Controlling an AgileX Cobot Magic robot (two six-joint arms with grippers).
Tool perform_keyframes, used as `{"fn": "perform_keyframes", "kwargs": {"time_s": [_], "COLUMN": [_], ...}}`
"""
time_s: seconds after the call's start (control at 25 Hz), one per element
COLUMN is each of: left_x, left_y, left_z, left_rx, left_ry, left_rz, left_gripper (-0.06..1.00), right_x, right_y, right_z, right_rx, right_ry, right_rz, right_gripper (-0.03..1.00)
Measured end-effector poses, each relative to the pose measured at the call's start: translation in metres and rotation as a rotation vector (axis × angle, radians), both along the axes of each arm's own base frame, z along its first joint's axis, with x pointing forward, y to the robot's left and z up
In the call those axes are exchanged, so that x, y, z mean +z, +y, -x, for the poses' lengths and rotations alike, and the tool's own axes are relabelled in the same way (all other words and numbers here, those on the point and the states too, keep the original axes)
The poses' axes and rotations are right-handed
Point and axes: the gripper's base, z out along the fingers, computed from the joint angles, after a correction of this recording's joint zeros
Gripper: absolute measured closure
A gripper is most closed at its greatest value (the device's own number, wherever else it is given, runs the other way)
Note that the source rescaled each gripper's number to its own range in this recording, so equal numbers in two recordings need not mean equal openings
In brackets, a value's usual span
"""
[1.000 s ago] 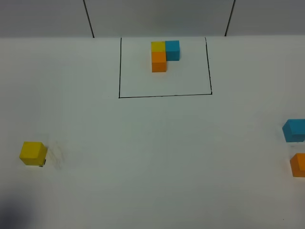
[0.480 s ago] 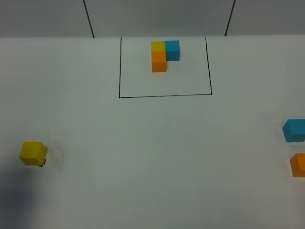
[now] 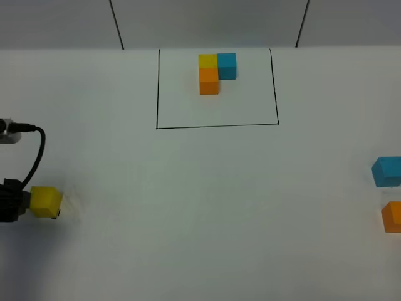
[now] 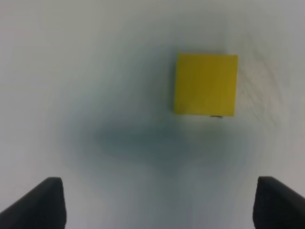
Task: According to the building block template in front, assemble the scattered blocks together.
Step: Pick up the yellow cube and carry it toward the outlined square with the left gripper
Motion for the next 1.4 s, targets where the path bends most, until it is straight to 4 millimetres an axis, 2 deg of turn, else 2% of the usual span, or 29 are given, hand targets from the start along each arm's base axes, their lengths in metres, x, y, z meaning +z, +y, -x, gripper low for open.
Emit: {"fn": "perform_keyframes", "kwargs": {"time_s": [0.36,0.68,1.0,1.4], "left_x": [-0.038,-0.063,-0.075,-0.074], "left_y": [-0.004,-0.007,-0.007,-0.008], "left_z": [-0.029,-0.042,-0.047,-0.050], "left_rx": [-0.014,-0.016,-0.018,-0.018], "left_ry": [0.014,0.035,0.034,-0.002], "left_rz": [0.030,0.057,0.060,0.064], "left_gripper": [-0.06,-0.06,-0.06,-0.06], "right_x": [0.000,0.000,0.000,0.000], "right_y": [0.000,0.000,0.000,0.000], "right_z": [0.000,0.000,0.000,0.000], "right_rx": [0.000,0.000,0.000,0.000], "right_ry": [0.000,0.000,0.000,0.000], "right_rz": [0.000,0.000,0.000,0.000], "right_gripper": [0.97,0.97,0.97,0.97]}}
